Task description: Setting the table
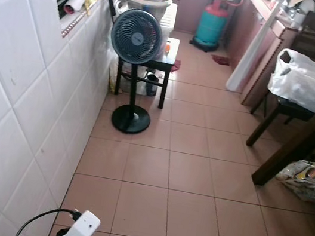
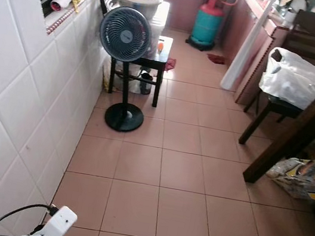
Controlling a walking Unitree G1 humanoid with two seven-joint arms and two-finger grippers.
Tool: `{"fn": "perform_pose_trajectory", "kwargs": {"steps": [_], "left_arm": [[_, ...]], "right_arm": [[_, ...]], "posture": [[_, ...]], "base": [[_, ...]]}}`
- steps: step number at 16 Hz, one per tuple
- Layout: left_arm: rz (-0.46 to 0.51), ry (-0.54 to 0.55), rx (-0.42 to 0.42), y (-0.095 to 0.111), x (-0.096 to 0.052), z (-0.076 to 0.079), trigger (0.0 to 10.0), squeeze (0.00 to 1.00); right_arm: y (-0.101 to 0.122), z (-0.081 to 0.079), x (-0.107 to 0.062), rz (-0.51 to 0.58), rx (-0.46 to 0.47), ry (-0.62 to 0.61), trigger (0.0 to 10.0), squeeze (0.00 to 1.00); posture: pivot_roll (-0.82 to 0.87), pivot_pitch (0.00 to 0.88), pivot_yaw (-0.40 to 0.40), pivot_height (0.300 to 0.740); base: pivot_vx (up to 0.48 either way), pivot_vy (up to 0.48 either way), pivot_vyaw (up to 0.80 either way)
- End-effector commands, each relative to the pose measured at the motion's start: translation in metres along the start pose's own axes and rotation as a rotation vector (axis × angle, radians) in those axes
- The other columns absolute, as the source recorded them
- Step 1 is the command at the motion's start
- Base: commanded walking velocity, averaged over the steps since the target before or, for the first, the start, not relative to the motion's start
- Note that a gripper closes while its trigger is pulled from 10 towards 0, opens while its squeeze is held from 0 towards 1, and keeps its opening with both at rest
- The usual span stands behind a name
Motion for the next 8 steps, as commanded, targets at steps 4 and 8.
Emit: {"fn": "perform_pose_trajectory", "kwargs": {"steps": [4,8], "left_arm": [[-0.042,0.021,0.095,-0.009,-0.002,-0.011,10.0,0.0],[-0.052,0.003,0.175,-0.011,-0.002,-0.006,10.0,0.0]], "right_arm": [[-0.007,-0.007,0.0,-0.022,0.124,-0.024,10.0,0.0],[-0.032,-0.008,-0.007,-0.084,0.124,-0.036,10.0,0.0]], "posture": [[0.03,0.018,0.038,0.74],[0.02,0.025,0.072,0.74]], "base": [[0.0,0.0,0.0],[0.0,0.0,0.0]]}}
Point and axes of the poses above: a point about 5 cm out from each wrist's last joint towards the gripper, its own x axis pointing out of the wrist towards the gripper, its own y axis along the axis of the wrist's last joint, z = x × y, the point moved 5 cm from there along x, pointing out of the wrist towards the gripper, and after that the axes turned 7 degrees about -x, right-handed, at the moved point
